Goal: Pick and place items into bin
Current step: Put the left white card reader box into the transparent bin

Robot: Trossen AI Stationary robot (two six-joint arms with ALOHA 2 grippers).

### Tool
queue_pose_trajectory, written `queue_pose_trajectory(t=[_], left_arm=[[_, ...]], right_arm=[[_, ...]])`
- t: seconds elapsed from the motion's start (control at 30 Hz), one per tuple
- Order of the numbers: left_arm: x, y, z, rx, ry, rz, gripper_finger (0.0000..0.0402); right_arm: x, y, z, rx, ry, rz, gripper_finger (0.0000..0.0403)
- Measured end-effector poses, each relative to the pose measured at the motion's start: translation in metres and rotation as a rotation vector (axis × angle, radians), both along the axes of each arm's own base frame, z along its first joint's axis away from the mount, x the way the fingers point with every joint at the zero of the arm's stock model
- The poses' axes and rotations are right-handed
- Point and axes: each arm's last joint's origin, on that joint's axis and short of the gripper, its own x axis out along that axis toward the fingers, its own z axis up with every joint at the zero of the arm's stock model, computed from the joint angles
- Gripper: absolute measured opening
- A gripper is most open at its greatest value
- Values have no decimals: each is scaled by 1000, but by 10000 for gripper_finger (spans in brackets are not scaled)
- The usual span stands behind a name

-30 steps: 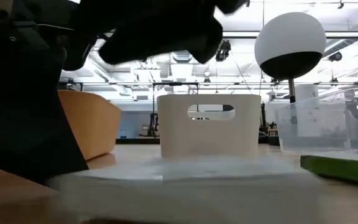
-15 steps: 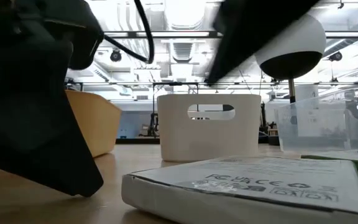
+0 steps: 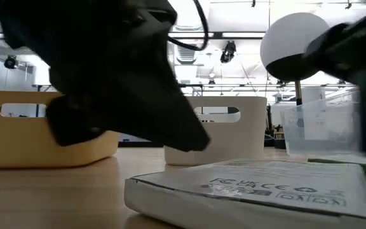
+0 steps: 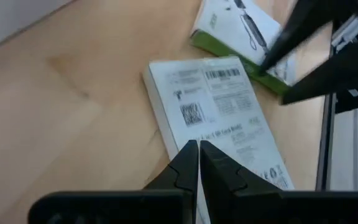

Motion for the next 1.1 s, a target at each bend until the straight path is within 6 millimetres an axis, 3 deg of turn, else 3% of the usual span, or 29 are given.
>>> queue_pose_trajectory(t=[0.23, 0.47, 0.73, 0.97, 1.1], left_arm=[[11, 0, -15, -64, -9, -67, 0], [9, -2, -17, -66, 25, -88, 0], [-8, -14, -23, -89, 128, -85, 0], [-22, -35, -20, -127, 160, -71, 0], [-26, -37, -25, -111, 173, -70, 0]], right_arm=[[-2, -14, -13, -136, -65, -57, 137], [-7, -10, -13, -149, -61, -22, 137], [-20, 1, -10, -167, -40, 71, 137], [-16, -3, -9, -194, -43, 105, 137], [-13, -2, -9, -174, -71, 111, 137]])
